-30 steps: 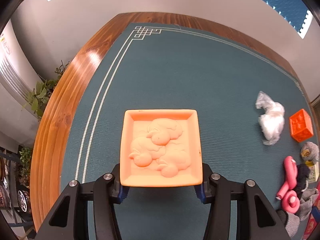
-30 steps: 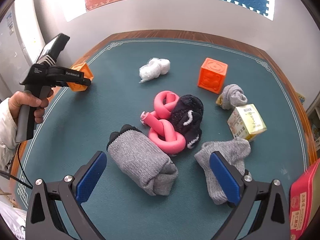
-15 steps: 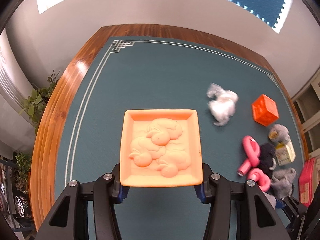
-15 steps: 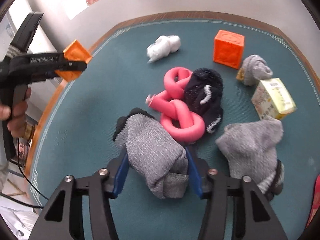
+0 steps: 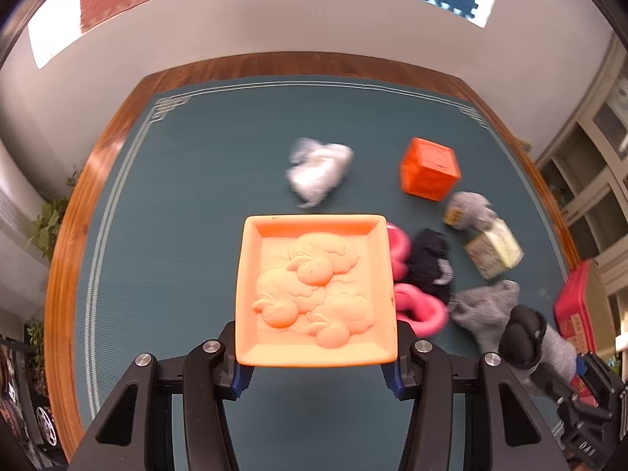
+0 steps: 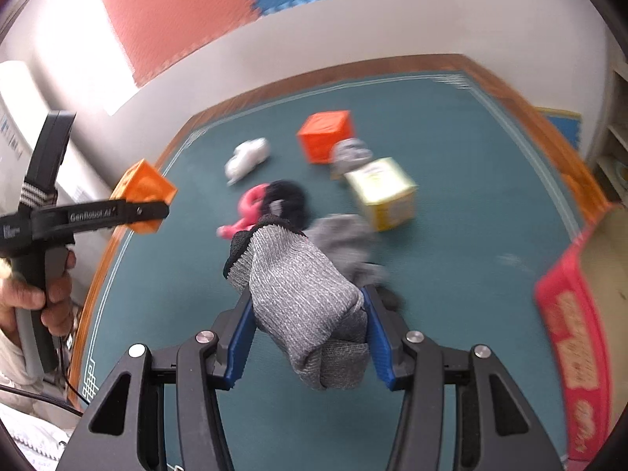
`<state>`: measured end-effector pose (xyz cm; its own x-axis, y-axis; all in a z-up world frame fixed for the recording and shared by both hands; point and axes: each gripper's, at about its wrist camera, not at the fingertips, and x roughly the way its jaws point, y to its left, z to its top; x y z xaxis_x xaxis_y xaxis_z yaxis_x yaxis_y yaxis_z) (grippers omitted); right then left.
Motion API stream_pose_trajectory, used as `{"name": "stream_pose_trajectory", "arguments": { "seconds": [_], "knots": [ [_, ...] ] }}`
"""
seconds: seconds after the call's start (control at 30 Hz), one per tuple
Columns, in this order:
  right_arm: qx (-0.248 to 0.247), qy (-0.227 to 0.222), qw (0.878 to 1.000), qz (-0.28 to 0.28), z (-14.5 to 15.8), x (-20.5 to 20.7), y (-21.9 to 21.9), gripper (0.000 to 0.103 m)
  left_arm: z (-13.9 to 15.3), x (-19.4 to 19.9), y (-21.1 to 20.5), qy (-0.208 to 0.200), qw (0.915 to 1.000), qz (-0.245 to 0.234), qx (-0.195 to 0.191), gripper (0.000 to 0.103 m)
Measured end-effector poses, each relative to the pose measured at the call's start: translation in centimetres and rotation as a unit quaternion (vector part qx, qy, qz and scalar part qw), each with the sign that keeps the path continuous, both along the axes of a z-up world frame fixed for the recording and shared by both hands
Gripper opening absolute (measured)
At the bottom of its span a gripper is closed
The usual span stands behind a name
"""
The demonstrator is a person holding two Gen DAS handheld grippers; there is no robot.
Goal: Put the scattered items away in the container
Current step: 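Carry the tray and sock into the red tin box and open both tools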
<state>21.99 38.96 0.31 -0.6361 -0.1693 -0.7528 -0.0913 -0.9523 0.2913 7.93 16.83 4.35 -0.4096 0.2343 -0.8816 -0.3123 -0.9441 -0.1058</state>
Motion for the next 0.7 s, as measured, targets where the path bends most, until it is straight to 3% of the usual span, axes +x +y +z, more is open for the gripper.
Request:
{"name": "stream_pose_trajectory", "arguments": {
  "seconds": [0.37, 0.7],
  "knots": [
    [0.013, 0.015, 0.989, -0.147, 3.1, 8.9, 11.2, 0.056, 1.6, 5.1, 13.1, 0.003, 0.994, -0.108, 0.02, 0.053],
    [0.033, 0.015, 0.974, -0.225, 3.8, 14.7, 18.0, 0.056, 2.5, 9.9, 25.4, 0.007, 0.978, -0.206, 0.032, 0.053]
  ]
}}
